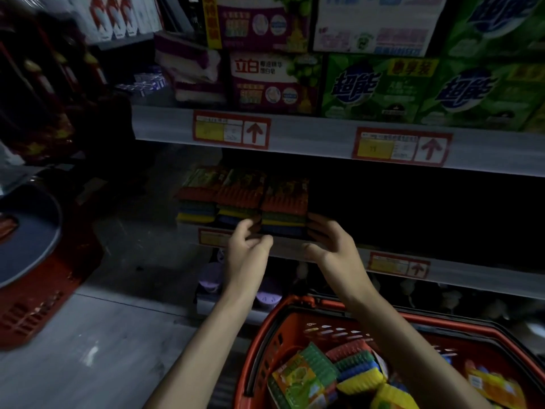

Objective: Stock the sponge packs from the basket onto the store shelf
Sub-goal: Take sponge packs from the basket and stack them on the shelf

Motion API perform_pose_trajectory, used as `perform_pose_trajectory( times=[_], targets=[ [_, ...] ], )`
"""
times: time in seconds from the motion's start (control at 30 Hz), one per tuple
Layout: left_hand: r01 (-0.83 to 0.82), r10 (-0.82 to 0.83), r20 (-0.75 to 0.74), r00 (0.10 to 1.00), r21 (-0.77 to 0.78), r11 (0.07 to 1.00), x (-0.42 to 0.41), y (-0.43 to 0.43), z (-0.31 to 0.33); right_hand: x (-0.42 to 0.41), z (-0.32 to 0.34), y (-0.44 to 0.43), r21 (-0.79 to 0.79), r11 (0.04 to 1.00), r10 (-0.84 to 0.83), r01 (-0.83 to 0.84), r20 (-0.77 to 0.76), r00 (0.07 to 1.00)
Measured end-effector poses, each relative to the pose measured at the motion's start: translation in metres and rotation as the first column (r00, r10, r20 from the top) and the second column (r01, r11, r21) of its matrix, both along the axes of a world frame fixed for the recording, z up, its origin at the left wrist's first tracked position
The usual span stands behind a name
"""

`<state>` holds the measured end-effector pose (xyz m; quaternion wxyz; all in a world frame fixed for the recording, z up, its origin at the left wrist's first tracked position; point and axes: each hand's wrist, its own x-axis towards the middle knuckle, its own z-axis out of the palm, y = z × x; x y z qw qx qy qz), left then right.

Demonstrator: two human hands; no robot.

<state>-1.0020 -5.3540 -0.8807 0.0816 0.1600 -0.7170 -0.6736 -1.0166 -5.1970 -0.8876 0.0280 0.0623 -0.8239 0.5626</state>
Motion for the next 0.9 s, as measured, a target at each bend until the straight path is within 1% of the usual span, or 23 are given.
perform_pose_trajectory(
  times=[0.1,0.23,0.3,0.4,0.47,0.57,0.67,0.73,0.83,0.9],
  targets=[
    [0.013,-0.013,0.007,1.0,-0.004,1.0,0.006,-0.001,0.003,0.003,0.001,0.006,0.073,0.997,0.016,-0.015,-0.013,1.0],
    [0.052,-0.053,-0.014,0.999,-0.051,0.997,0.02,-0.003,0.007,0.015,0.007,0.017,0.158,0.986,0.054,-0.047,-0.039,0.998],
    [0.09,-0.09,-0.002,0.996,-0.081,0.993,0.032,-0.003,0.007,0.024,0.013,0.023,0.199,0.977,0.093,-0.08,-0.058,0.994],
    [0.15,-0.15,0.014,0.989,-0.195,0.969,0.057,0.004,0.005,0.039,0.02,0.036,0.312,0.945,0.134,-0.095,-0.106,0.985],
    [0.192,-0.196,0.016,0.98,-0.283,0.94,0.075,0.011,0.006,0.05,0.026,0.048,0.416,0.905,0.168,-0.093,-0.149,0.974],
    [0.253,-0.276,0.002,0.961,-0.406,0.878,0.102,0.022,0.013,0.07,0.04,0.073,0.557,0.818,0.274,-0.145,-0.155,0.949],
    [0.264,-0.346,-0.044,0.937,-0.56,0.785,0.126,0.036,0.024,0.093,0.049,0.108,0.691,0.692,0.397,-0.209,-0.122,0.91],
    [0.265,-0.368,-0.052,0.928,-0.602,0.753,0.142,0.049,0.032,0.108,0.057,0.133,0.765,0.594,0.461,-0.249,-0.071,0.884],
    [0.285,-0.384,-0.034,0.923,-0.612,0.738,0.161,0.075,0.036,0.132,0.064,0.174,0.841,0.44,0.522,-0.314,0.045,0.852],
    [0.316,-0.422,-0.001,0.907,-0.66,0.681,0.173,0.095,0.033,0.147,0.067,0.202,0.858,0.377,0.528,-0.349,0.11,0.842]
  ],
)
